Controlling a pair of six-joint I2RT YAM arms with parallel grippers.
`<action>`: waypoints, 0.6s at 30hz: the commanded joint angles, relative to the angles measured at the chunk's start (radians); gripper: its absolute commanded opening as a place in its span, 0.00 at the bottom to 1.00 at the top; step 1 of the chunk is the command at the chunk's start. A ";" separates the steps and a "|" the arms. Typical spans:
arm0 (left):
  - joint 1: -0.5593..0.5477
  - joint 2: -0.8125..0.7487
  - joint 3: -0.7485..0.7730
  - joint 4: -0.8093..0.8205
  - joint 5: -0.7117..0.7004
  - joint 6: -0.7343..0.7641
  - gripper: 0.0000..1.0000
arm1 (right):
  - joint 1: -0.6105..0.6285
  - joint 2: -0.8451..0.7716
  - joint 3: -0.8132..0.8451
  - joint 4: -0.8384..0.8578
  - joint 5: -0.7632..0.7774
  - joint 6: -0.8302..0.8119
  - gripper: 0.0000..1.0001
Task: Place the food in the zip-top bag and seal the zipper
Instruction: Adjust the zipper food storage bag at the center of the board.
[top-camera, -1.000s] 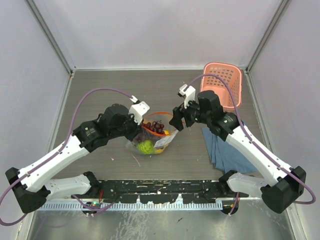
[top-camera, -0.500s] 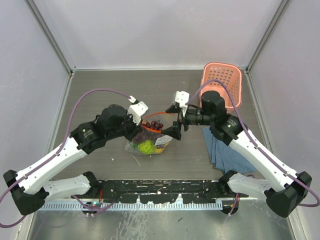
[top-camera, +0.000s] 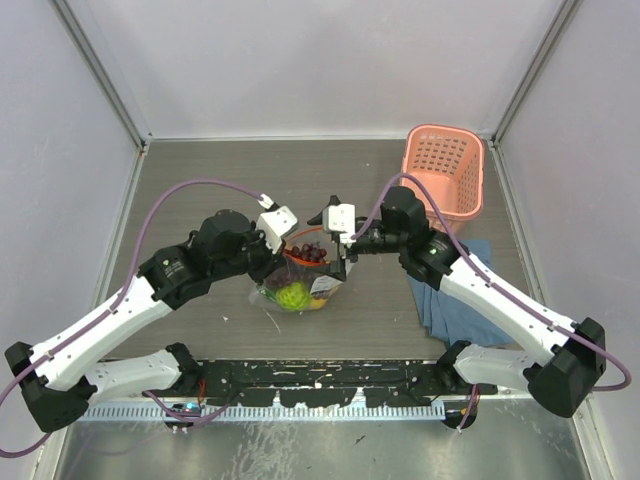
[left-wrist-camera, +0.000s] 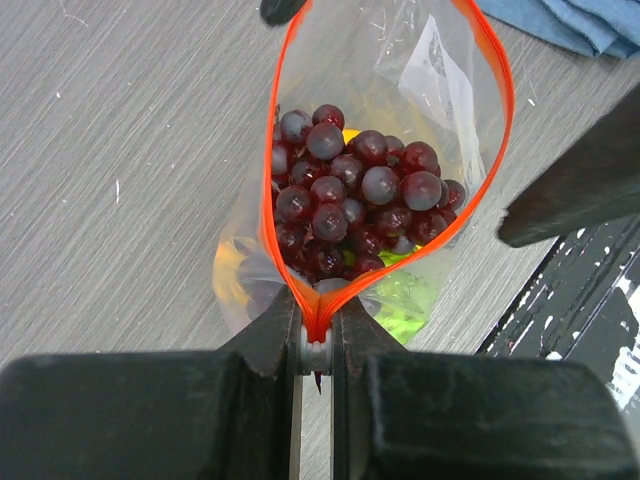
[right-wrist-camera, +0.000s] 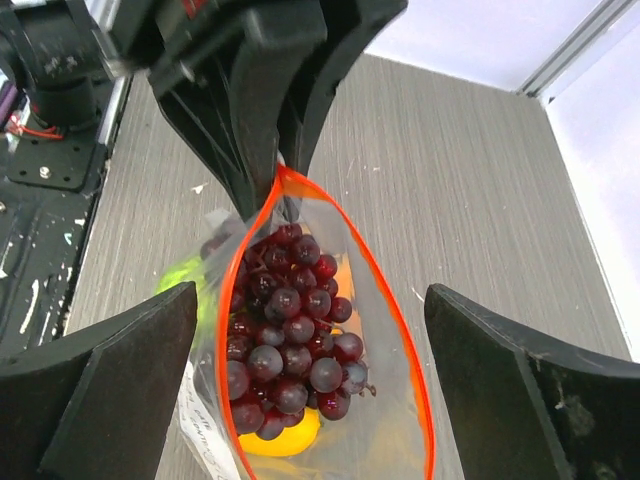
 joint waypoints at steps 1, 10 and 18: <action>0.004 -0.028 0.019 0.101 0.038 0.022 0.00 | 0.002 0.026 -0.025 0.100 -0.015 -0.058 0.99; 0.004 -0.027 0.018 0.093 0.070 0.043 0.00 | 0.001 0.094 -0.006 0.054 0.002 -0.104 0.91; 0.004 -0.045 0.018 0.083 0.101 0.073 0.00 | 0.002 0.118 0.003 0.027 0.059 -0.075 0.73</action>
